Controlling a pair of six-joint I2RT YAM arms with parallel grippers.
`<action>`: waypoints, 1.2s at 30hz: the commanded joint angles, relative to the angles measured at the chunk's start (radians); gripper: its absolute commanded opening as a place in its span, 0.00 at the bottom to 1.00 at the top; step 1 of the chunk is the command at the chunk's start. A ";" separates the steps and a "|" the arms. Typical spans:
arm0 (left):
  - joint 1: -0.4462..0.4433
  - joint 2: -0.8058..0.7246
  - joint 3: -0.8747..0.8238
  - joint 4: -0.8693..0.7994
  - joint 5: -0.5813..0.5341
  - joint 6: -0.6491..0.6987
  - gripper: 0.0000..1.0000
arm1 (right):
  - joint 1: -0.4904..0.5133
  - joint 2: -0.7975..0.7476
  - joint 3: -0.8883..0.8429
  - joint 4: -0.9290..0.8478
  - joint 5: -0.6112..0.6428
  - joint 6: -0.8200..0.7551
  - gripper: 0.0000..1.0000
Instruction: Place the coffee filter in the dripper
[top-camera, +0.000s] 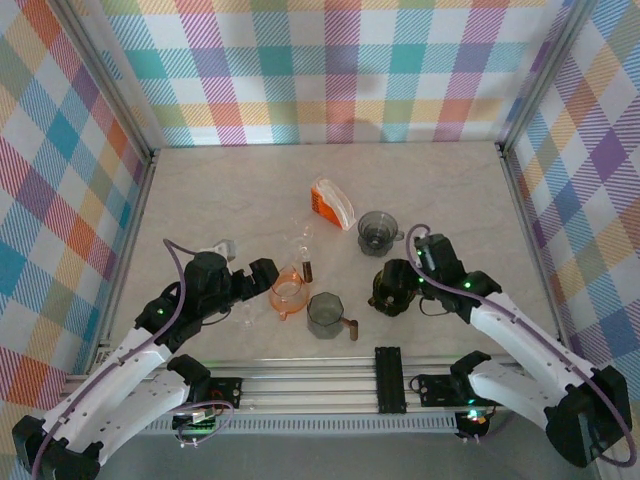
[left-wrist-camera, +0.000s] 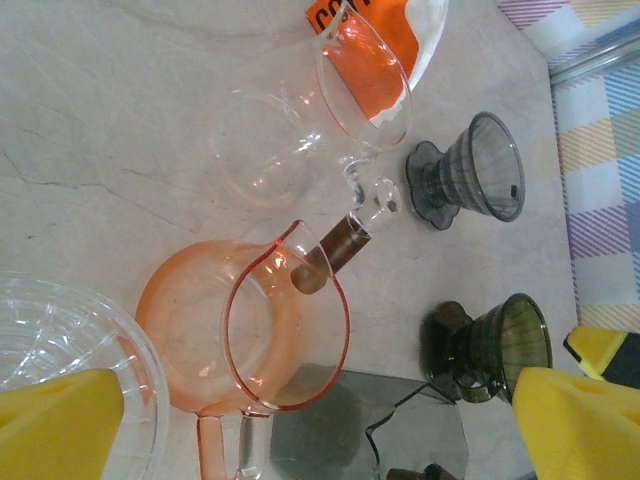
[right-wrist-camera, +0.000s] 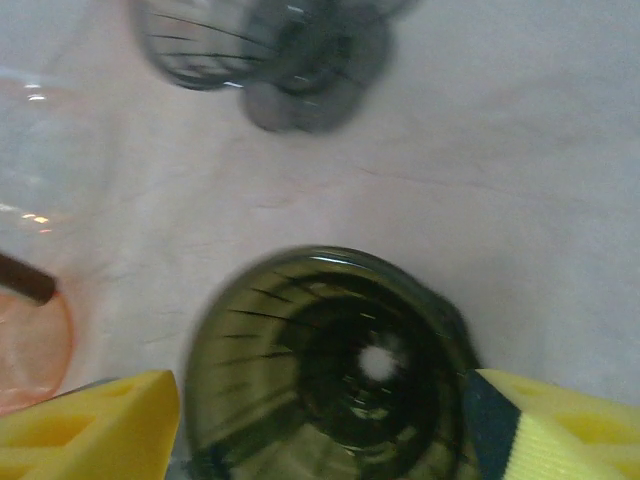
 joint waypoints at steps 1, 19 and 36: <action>-0.007 0.007 0.037 -0.003 -0.034 0.012 1.00 | -0.055 -0.005 -0.024 -0.044 -0.041 0.044 0.72; -0.007 0.009 0.042 -0.033 -0.063 0.011 1.00 | -0.109 0.108 -0.071 0.037 -0.109 0.032 0.14; -0.007 0.002 0.081 -0.059 -0.049 0.021 1.00 | -0.098 0.034 0.212 -0.151 -0.279 -0.117 0.00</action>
